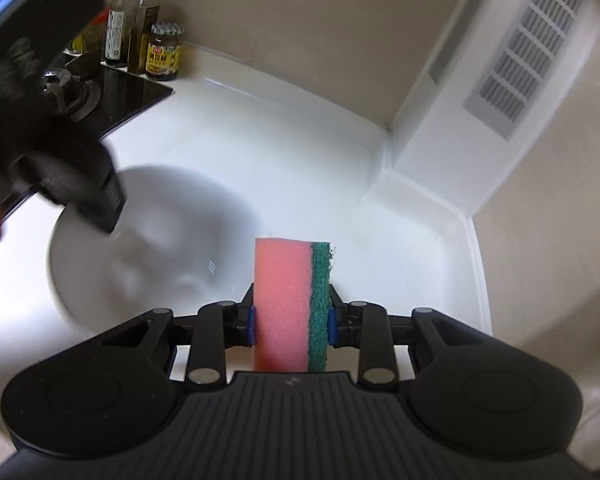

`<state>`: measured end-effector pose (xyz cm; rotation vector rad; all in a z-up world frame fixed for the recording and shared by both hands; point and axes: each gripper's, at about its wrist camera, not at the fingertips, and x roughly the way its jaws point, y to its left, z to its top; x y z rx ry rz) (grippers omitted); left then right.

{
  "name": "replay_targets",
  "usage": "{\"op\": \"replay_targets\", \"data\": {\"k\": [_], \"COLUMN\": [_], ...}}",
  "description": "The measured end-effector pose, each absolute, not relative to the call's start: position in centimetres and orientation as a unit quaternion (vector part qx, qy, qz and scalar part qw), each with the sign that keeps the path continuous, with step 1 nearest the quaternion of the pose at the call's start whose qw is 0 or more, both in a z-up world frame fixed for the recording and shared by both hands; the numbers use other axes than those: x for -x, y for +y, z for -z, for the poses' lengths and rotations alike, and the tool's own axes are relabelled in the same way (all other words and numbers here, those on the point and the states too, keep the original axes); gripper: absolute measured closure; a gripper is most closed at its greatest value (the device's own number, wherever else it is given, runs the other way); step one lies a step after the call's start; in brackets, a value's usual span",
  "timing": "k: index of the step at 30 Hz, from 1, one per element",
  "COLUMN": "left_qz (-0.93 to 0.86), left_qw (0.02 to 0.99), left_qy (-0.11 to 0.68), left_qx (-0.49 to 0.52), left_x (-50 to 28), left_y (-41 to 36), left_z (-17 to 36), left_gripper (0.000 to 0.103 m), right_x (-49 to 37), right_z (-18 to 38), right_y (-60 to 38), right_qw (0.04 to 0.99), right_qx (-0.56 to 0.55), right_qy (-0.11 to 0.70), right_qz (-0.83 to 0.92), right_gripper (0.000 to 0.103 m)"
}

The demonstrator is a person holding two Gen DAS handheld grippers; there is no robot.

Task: Clean bowl
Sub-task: 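Tilt the white bowl with the left gripper toward the sponge in the right gripper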

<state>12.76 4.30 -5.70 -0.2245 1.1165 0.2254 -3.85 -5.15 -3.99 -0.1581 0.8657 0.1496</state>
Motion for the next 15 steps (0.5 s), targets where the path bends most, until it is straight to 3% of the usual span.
{"op": "replay_targets", "data": {"k": [5, 10, 15], "left_qz": [-0.116, -0.090, -0.030], "left_qw": [0.838, 0.831, 0.805], "left_qy": [0.524, 0.543, 0.588], "left_qx": [0.096, 0.085, 0.071], "left_x": [-13.2, -13.3, -14.3], "left_y": [3.7, 3.6, 4.4], "left_z": [5.9, 6.0, 6.2], "left_gripper": [0.086, 0.093, 0.095], "right_x": [7.4, 9.3, 8.8], "right_z": [3.3, 3.7, 3.0], "right_y": [-6.0, -5.5, -3.8], "right_qw": [0.895, 0.872, 0.846], "right_qx": [0.026, -0.018, 0.063], "right_qy": [0.439, 0.461, 0.440], "right_qz": [-0.077, -0.164, -0.294], "right_gripper": [0.076, 0.076, 0.077]}}
